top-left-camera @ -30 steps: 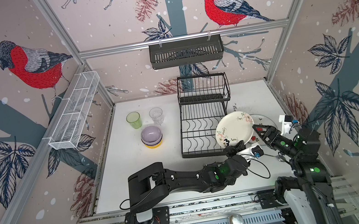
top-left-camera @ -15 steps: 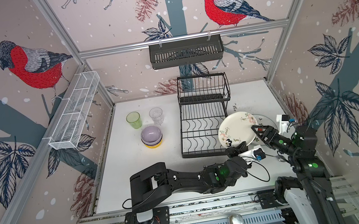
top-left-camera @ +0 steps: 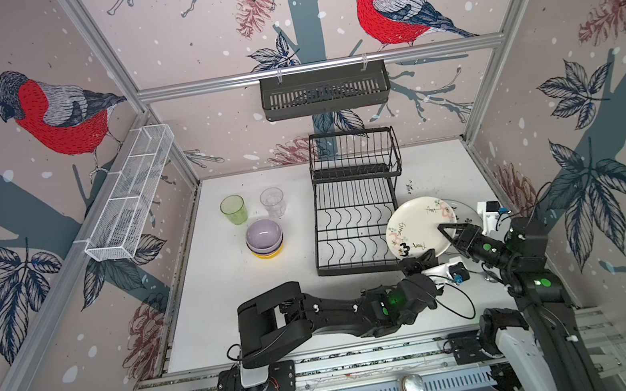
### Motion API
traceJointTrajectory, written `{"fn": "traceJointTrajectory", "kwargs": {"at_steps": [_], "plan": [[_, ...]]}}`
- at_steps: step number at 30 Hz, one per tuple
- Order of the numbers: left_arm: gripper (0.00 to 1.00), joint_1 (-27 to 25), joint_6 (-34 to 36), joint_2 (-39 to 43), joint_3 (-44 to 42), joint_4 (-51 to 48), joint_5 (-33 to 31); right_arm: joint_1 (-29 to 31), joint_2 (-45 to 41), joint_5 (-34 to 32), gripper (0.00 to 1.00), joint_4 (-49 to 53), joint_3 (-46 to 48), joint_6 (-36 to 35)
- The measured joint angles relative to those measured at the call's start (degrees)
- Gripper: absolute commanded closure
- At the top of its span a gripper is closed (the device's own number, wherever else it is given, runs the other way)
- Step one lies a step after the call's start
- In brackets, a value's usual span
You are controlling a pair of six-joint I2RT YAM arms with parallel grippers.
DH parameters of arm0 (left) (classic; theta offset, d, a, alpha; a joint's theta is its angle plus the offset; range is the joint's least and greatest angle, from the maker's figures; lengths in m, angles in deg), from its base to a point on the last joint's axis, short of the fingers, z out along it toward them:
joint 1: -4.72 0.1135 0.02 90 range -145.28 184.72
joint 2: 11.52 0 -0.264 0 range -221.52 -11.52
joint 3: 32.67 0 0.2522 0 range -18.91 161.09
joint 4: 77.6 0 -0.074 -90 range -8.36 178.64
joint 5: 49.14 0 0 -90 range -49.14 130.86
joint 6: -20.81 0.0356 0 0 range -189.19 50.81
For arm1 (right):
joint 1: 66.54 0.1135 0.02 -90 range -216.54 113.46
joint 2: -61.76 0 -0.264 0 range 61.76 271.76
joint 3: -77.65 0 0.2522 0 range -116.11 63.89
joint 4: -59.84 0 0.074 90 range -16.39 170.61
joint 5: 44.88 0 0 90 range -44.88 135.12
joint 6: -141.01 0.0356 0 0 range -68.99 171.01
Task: Unload the mixed dishes from the dish rack
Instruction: 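Close the right gripper on the white floral plate rim beside the left gripper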
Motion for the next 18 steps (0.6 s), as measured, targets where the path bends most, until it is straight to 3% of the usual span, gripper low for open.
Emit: {"fn": "traceJointTrajectory", "kwargs": {"at_steps": [7, 11, 18], "plan": [[1.00, -0.5, 5.6, -0.3, 0.3, -1.7, 1.2, 0.0, 0.0, -2.8, 0.98, 3.5, 0.1, -2.5], [1.00, -0.5, 5.3, -0.5, 0.3, -1.3, 1.3, 0.0, -0.1, -3.2, 0.99, 3.6, 0.1, -2.9], [0.50, -0.3, 0.8, -0.5, 0.3, 1.6, -0.5, 0.0, -0.8, -2.5, 1.00, 3.4, 0.1, -1.9]]}}
